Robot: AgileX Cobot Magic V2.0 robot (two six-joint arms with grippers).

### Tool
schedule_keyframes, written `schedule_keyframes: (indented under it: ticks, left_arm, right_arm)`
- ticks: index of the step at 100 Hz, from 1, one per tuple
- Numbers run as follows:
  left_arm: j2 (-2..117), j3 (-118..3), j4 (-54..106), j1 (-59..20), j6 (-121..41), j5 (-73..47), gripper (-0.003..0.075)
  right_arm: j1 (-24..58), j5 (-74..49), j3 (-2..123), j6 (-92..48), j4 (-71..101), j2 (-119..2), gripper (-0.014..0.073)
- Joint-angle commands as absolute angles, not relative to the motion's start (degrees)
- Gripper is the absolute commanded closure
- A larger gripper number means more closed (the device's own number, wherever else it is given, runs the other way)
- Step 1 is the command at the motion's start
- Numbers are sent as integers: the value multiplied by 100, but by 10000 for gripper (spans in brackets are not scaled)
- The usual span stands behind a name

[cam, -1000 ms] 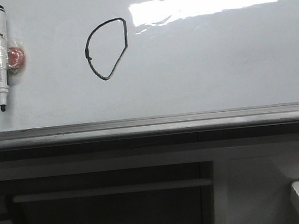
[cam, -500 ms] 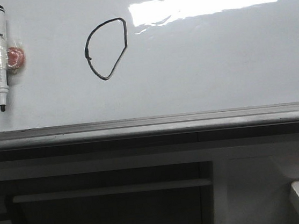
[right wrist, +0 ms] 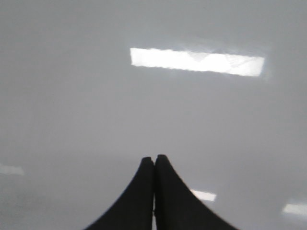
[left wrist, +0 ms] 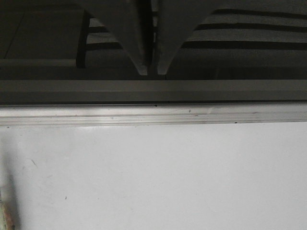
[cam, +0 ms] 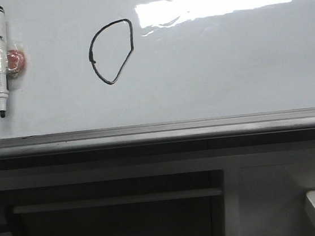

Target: Write number 0 on whiteboard

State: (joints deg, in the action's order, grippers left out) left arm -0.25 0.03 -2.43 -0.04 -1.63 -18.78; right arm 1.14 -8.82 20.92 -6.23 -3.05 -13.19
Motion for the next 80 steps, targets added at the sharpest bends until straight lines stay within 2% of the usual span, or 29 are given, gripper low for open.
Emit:
schedule_keyframes:
  ticks: [1,19,43,59,80]
  left_arm:
    - [-177,71,-244,15,-90,-1464,741]
    - [-177,71,-244,15,-90,-1464,741]
    - [-177,71,-244,15,-90,-1464,741]
    - [-177,71,-244,15,-90,-1454,741]
    - [-177,71,-244,15,-90,-1454,741]
  right_arm:
    - [-130,-390,2202,-598,-373,-1336,649]
    - [-432,-352,1726,-588,-307,-946,649]
    - [-527,-352,408,-588,0,188,649]
    - [-535,-409,-167,-588,83,161,649]
    - [-535,-1665,-175,-588,97,161,649]
